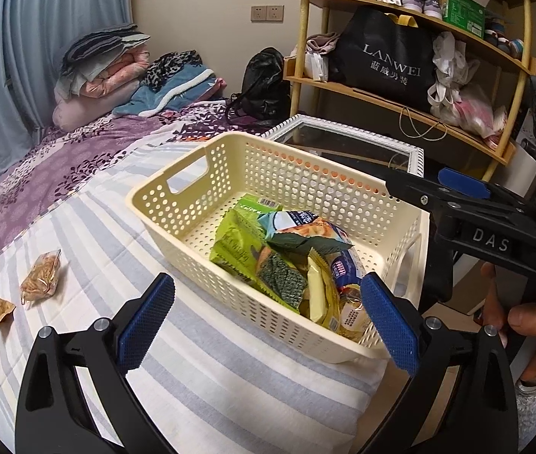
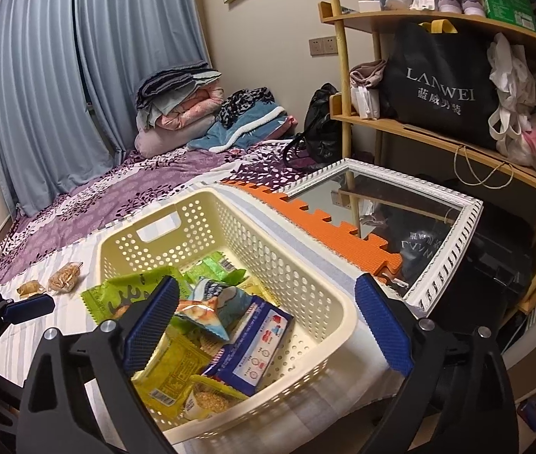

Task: Organize snacks
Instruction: 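Move both open tools back toward the tan pastry and biscuit bag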

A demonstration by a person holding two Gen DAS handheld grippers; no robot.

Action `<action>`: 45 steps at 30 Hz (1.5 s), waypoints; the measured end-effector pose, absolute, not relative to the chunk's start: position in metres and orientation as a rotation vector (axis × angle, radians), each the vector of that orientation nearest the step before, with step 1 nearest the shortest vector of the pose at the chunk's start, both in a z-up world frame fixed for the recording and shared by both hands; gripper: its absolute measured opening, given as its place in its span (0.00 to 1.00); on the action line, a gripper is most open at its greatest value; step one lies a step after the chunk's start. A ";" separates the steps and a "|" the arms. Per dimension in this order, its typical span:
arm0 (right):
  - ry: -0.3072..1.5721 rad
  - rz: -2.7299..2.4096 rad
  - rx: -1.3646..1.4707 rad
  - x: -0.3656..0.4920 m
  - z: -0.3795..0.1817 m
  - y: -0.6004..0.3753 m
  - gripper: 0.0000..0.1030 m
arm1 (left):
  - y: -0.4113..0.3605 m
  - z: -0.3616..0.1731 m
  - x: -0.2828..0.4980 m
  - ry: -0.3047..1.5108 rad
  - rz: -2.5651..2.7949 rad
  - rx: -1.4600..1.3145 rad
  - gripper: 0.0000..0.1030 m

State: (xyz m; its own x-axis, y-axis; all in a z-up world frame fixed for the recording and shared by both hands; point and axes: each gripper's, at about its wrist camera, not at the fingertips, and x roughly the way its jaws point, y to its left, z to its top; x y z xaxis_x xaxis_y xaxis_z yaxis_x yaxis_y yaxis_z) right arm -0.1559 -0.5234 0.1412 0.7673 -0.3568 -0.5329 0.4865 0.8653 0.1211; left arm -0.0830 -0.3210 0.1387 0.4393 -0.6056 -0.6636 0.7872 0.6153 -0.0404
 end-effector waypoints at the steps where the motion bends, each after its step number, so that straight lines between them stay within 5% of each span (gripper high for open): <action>1: 0.522 -0.459 0.258 -0.155 0.142 -0.522 0.91 | -0.319 0.139 -0.083 0.691 -0.876 0.291 0.97; 45: 0.608 -0.180 0.056 -0.092 0.156 -0.370 0.95 | -0.141 0.130 -0.035 0.693 -0.515 0.098 0.97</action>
State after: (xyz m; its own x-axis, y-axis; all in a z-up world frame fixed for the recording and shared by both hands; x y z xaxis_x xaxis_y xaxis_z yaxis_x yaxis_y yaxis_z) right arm -0.0918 -0.3701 0.1560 0.8058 -0.1515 -0.5725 0.1842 0.9829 -0.0010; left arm -0.0345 -0.1409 0.1298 0.6501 -0.4213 -0.6324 0.4848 0.8708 -0.0817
